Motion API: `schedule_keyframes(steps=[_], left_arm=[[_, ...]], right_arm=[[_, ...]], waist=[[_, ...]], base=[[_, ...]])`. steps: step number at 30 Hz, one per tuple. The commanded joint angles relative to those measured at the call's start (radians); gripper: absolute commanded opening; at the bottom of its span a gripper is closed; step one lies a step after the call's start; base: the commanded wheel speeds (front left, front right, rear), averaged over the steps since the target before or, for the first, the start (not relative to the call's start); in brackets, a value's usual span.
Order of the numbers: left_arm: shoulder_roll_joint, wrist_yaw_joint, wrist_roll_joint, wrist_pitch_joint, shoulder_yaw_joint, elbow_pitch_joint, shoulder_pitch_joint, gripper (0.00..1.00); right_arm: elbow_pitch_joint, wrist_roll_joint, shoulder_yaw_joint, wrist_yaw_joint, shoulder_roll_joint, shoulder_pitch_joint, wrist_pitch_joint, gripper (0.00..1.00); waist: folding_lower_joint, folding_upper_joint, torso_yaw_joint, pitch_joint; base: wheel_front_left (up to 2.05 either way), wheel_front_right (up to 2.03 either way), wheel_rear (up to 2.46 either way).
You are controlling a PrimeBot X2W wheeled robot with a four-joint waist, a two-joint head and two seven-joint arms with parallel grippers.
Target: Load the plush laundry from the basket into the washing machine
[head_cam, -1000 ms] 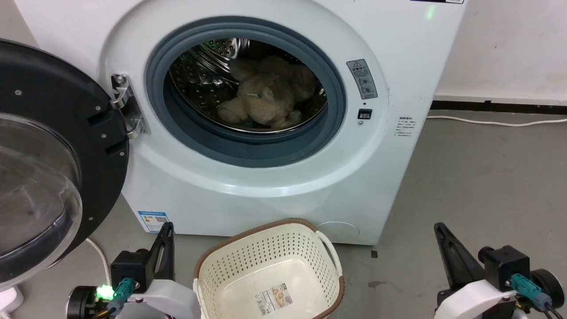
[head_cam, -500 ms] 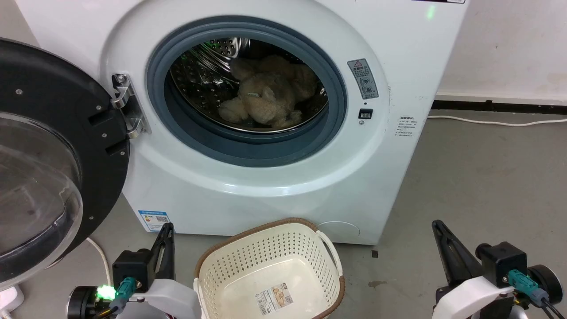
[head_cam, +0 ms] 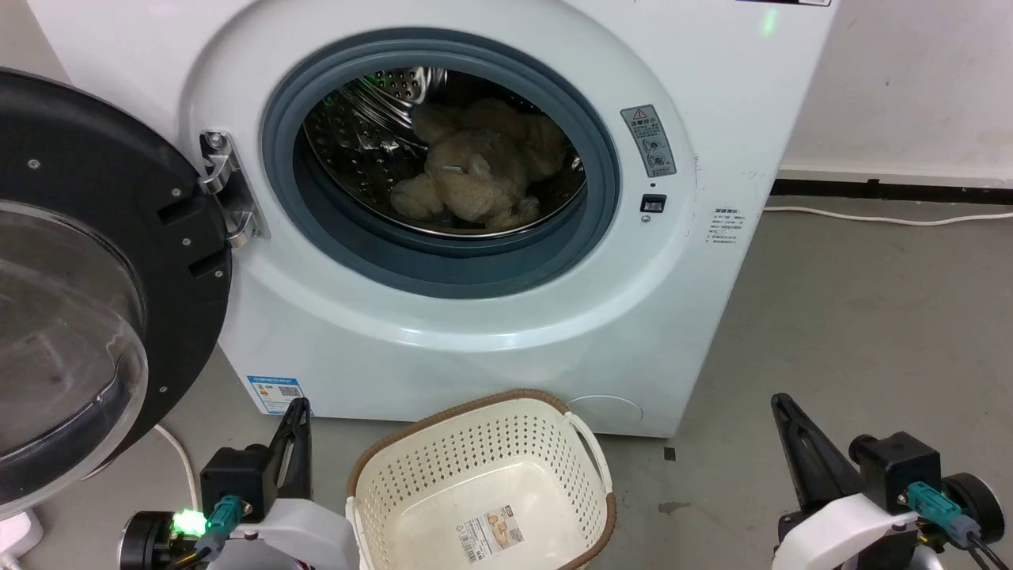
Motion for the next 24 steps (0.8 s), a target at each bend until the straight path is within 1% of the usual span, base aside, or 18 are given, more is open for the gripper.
schedule_keyframes(steps=[1,24], left_arm=[[0.000,-0.005,0.002,0.000,0.001,0.002,-0.015,0.00],[0.000,-0.005,0.002,0.000,0.001,0.002,-0.015,0.00]], right_arm=[[0.003,-0.008,0.001,0.001,-0.002,-0.012,0.000,0.00],[0.003,-0.008,0.001,0.001,-0.002,-0.012,0.000,0.00]], waist=[[0.0000,0.0000,0.000,0.000],[0.0000,0.0000,0.000,0.000]], base=[[0.00,0.00,0.00],[0.00,0.00,0.00]])
